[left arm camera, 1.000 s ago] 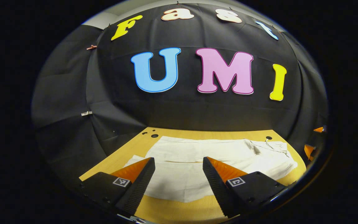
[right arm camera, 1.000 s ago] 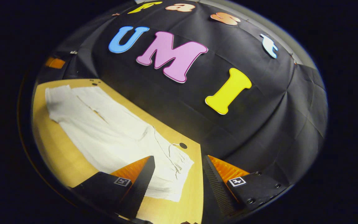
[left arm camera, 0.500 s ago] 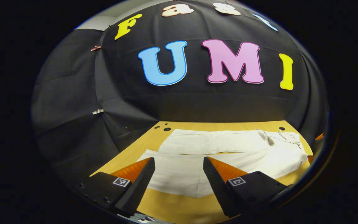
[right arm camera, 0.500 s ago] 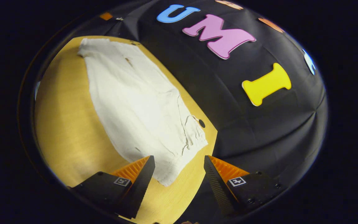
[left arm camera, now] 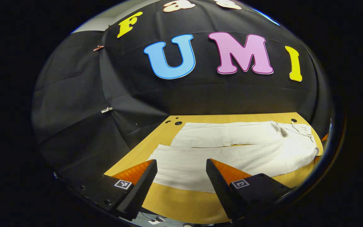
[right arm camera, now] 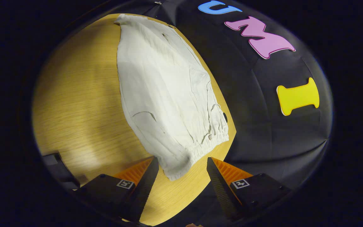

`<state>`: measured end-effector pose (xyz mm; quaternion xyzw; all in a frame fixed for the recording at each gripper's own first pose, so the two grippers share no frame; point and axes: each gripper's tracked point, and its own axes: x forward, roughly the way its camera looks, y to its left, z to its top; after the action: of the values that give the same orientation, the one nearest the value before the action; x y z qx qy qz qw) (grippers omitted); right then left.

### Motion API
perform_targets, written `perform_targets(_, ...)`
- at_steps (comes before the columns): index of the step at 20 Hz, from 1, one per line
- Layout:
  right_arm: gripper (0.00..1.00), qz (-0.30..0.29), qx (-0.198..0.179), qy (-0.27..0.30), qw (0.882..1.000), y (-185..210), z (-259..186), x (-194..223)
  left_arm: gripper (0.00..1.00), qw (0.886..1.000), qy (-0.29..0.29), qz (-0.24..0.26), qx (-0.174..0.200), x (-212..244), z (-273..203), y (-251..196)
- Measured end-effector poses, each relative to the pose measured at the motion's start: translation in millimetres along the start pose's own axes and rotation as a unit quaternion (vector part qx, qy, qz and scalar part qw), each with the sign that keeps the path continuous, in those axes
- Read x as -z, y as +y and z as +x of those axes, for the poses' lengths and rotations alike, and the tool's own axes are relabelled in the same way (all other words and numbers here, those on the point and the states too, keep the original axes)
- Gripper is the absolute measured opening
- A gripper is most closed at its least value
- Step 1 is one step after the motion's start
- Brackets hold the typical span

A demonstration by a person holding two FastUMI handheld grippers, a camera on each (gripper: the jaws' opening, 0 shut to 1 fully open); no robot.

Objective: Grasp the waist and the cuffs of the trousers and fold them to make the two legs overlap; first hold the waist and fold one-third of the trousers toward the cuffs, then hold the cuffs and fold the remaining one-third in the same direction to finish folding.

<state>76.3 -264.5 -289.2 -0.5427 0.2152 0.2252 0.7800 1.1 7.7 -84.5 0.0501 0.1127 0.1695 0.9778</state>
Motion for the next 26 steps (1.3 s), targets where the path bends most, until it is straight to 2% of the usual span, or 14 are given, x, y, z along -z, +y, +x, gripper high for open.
perform_targets(6,0.93,-0.115,0.023,0.032,0.993,-12,32,-10,0.98,0.999,0.001,0.051,0.011,-2,-1,12)
perform_targets(9,0.89,-0.115,0.011,0.061,0.991,-11,41,-3,0.98,0.998,0.017,0.053,0.023,8,0,20)
perform_targets(12,0.75,-0.099,-0.021,0.098,0.99,-5,43,5,0.98,0.998,0.031,0.043,0.028,15,6,32)
perform_targets(14,0.51,-0.094,-0.04,0.118,0.988,2,43,5,0.99,0.998,0.035,0.045,0.027,20,13,44)
perform_targets(16,0.31,-0.105,-0.051,0.126,0.985,4,45,3,0.98,0.997,0.046,0.051,0.027,31,23,55)
perform_targets(17,0.31,-0.109,-0.061,0.127,0.984,8,43,1,0.98,0.996,0.049,0.067,0.03,38,30,59)
perform_targets(18,0.28,-0.116,-0.064,0.129,0.983,7,47,3,0.99,0.994,0.053,0.094,0.031,46,37,63)
perform_targets(19,0.19,-0.116,-0.072,0.133,0.982,9,45,3,0.98,0.99,0.055,0.126,0.027,52,43,70)
perform_targets(22,0.19,-0.109,-0.109,0.149,0.977,12,42,0,0.97,0.977,0.07,0.195,0.052,80,71,82)
perform_targets(23,0.11,-0.114,-0.119,0.148,0.975,13,43,-2,0.97,0.971,0.068,0.221,0.061,84,78,86)
perform_targets(25,0.11,-0.116,-0.142,0.151,0.971,16,42,-2,0.97,0.954,0.073,0.28,0.074,99,95,99)
perform_targets(26,0.07,-0.105,-0.156,0.155,0.97,15,40,-3,0.97,0.945,0.081,0.306,0.079,108,102,108)
